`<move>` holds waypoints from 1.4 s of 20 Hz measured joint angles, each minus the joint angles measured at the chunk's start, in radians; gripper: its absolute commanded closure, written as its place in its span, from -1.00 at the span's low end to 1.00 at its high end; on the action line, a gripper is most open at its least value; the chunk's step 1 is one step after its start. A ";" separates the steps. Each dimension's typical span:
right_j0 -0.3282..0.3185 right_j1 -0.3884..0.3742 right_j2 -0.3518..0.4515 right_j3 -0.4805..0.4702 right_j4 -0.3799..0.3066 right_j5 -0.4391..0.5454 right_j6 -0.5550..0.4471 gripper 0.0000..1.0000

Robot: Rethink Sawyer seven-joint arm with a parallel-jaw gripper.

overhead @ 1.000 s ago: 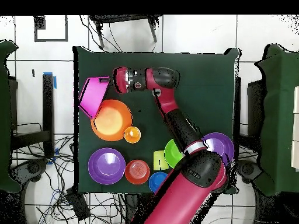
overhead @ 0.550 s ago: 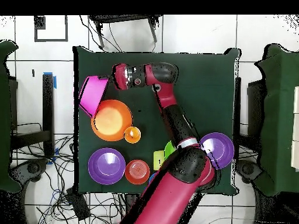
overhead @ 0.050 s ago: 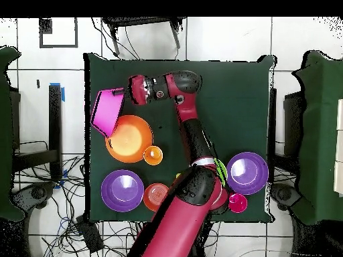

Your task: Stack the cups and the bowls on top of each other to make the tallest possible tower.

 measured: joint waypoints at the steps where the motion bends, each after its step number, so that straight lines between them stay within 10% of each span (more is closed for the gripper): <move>1: 0.002 0.000 0.001 -0.004 0.002 0.005 0.000 1.00; 28: 0.045 -0.065 0.042 -0.133 0.014 0.048 0.000 1.00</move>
